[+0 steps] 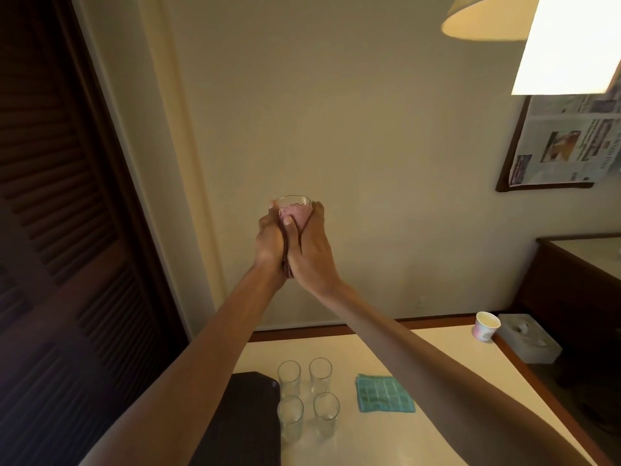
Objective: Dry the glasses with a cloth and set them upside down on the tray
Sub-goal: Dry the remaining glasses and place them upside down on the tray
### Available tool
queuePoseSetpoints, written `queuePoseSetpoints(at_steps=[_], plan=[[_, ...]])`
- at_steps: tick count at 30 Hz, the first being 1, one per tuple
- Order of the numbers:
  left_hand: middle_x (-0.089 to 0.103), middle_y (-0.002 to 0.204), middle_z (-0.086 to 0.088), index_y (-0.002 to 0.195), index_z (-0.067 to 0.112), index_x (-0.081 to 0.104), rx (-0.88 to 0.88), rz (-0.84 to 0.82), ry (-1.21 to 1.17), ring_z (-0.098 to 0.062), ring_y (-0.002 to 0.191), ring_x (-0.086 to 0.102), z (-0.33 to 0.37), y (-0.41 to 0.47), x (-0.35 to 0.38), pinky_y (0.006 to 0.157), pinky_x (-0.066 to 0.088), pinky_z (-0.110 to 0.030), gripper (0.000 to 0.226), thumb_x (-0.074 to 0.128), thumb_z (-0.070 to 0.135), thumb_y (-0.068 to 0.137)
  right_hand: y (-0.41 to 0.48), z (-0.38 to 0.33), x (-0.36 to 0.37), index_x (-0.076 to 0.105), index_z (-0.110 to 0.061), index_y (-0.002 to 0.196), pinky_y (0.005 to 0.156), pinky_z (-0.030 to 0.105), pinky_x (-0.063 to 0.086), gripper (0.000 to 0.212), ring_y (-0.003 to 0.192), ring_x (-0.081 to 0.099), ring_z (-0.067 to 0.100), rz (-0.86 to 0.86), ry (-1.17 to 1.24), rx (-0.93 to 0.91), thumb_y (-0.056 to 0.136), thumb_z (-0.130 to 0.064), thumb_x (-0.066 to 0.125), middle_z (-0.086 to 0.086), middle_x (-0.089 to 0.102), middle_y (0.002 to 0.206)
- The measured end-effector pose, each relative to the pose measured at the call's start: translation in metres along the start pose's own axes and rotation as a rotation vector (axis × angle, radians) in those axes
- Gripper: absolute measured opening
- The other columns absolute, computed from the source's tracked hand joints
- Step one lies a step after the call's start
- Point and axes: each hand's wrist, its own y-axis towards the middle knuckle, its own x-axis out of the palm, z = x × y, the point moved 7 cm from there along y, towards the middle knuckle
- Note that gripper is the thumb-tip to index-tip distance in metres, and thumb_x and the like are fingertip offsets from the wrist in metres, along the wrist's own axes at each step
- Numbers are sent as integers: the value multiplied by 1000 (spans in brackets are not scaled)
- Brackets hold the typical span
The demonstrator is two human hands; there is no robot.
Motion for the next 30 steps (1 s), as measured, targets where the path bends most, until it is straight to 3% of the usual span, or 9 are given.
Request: queuePoseSetpoints(at_steps=[2, 4, 10, 14, 16, 20, 24, 27, 30], plan=[[78, 105, -17, 118, 9, 70, -62, -42, -34, -30, 102, 74, -3, -7, 2, 75, 62, -34, 57, 35, 53, 110, 8, 0, -1, 19, -10, 151, 107, 38, 47, 75, 133, 51, 24, 9, -92, -36, 99, -61, 33, 13, 47, 147], [72, 111, -25, 123, 6, 69, -36, -36, 7, -38, 104, 71, -2, -9, 2, 90, 58, -46, 58, 32, 49, 112, 15, -5, -9, 31, -9, 145, 101, 35, 52, 69, 123, 59, 20, 26, -9, -43, 100, -60, 38, 10, 57, 137], [78, 102, -9, 111, 25, 77, 88, -56, 111, -28, 87, 75, 9, -13, 10, 71, 59, -40, 67, 31, 72, 101, 34, -3, -17, 70, -9, 80, 63, 33, 52, 69, 65, 68, 26, -68, 437, 410, 97, -65, 34, 10, 71, 72], [68, 129, -6, 128, 38, 67, 92, 4, 162, -28, 114, 69, 5, -3, 6, 85, 58, -43, 85, 44, 97, 72, 28, 6, -1, 68, -22, 53, 62, 35, 52, 75, 62, 69, 25, -103, 625, 555, 95, -72, 30, 3, 70, 64], [73, 115, -5, 131, 23, 62, 91, 20, 61, -24, 106, 73, 12, -5, 5, 77, 56, -35, 75, 51, 82, 86, 19, 7, 5, 70, -22, 59, 70, 35, 52, 77, 64, 70, 22, -127, 553, 501, 97, -72, 26, 5, 71, 66], [72, 114, -16, 132, 6, 55, 90, 88, 27, -23, 91, 74, 16, 0, -5, 62, 58, -27, 65, 49, 63, 101, -3, -7, -1, 52, -12, 117, 61, 12, 50, 47, 73, 70, 1, -102, 252, 189, 104, -53, 36, -1, 68, 83], [78, 82, -6, 97, 11, 68, -7, 0, 48, -15, 70, 68, 8, -1, -1, 61, 56, -26, 54, 32, 49, 111, 7, -11, -4, 27, -10, 146, 96, 32, 52, 67, 122, 59, 22, 15, 0, -15, 100, -56, 41, 10, 56, 135], [79, 98, -10, 104, 15, 73, -13, -64, 41, -21, 83, 74, 7, -2, 6, 70, 59, -34, 61, 27, 55, 110, 22, -12, -12, 39, -10, 140, 94, 33, 53, 67, 113, 63, 17, 39, 76, 44, 97, -61, 42, 7, 62, 129], [79, 98, -8, 120, 16, 69, 29, -95, 76, -26, 81, 76, 12, -4, 11, 65, 60, -38, 64, 28, 63, 107, 35, -5, -17, 68, -13, 101, 77, 32, 51, 61, 82, 69, 20, -23, 363, 364, 93, -68, 42, 9, 72, 93]])
